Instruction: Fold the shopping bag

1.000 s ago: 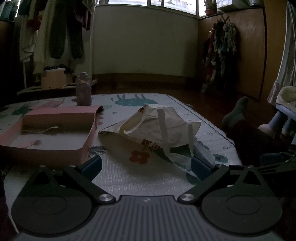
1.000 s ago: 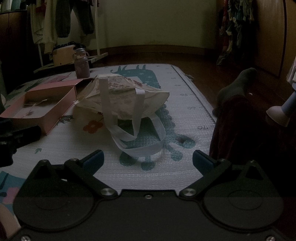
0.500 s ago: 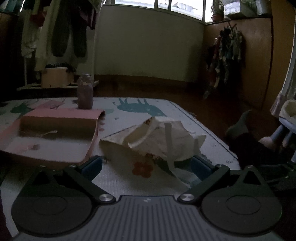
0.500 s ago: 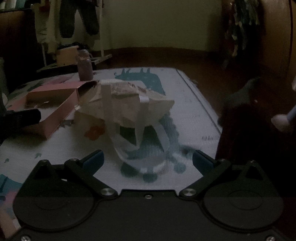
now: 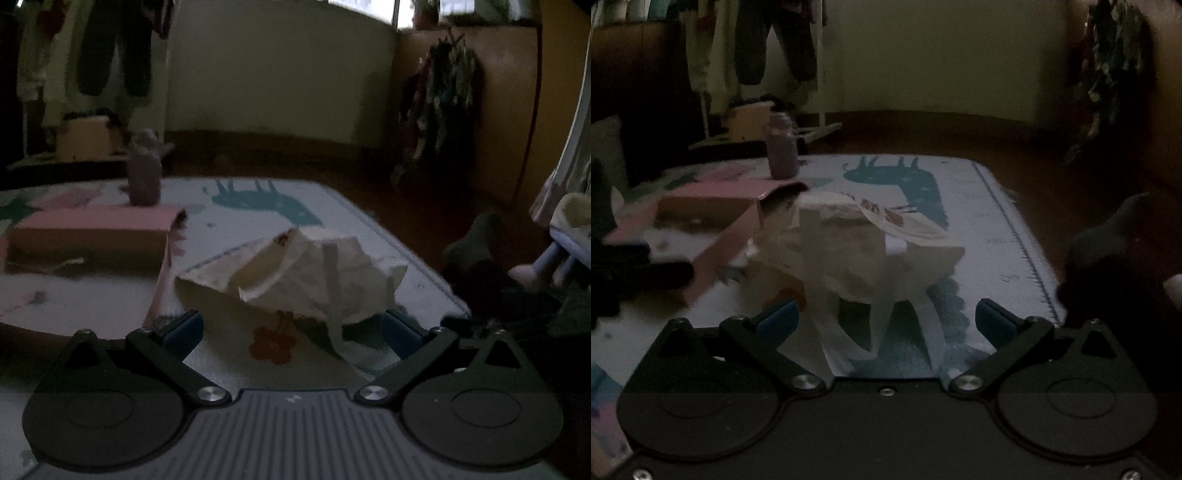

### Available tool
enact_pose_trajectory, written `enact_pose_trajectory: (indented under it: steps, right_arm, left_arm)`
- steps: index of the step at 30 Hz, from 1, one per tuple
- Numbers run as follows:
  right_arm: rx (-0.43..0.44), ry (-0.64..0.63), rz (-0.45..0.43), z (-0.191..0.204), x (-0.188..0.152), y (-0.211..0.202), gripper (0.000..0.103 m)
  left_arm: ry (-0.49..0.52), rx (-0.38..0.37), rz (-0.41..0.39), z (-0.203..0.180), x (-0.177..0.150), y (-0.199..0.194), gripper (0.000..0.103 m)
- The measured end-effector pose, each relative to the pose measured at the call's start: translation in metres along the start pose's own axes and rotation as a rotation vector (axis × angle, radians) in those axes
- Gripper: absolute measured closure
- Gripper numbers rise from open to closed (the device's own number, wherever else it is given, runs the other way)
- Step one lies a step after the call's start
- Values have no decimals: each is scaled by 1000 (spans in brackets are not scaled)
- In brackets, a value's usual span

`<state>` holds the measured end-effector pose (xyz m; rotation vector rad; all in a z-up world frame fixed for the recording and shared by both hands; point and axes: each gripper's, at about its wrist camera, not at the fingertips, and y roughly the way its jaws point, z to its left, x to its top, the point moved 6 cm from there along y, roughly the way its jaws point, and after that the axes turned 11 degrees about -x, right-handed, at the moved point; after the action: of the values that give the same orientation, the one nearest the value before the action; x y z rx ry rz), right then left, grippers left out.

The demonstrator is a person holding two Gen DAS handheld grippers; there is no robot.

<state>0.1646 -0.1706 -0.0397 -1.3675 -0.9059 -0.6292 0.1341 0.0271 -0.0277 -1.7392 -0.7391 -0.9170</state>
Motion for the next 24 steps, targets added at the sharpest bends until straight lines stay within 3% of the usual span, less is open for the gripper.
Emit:
enact_pose_trajectory:
  steps: [5,9,13,21,24]
  right_arm:
    - [36,-16,33,-6,11,22,0]
    - [44,-45,53,-19,18,44,1]
    - [44,-101,66,-30,25,68,5]
    - [46,-205,89,-52,38,116,30]
    - [56,-149,97,-60,36,132,30]
  left_arm:
    - [-19,-39,34,8,6,21,0]
    - [-17,-24,19,20,12,36,1]
    - [-20,15,32,33,15,53,12]
    - [-62,51,47,51,12,83,34]
    - [-86,68,32,54,5,91,38]
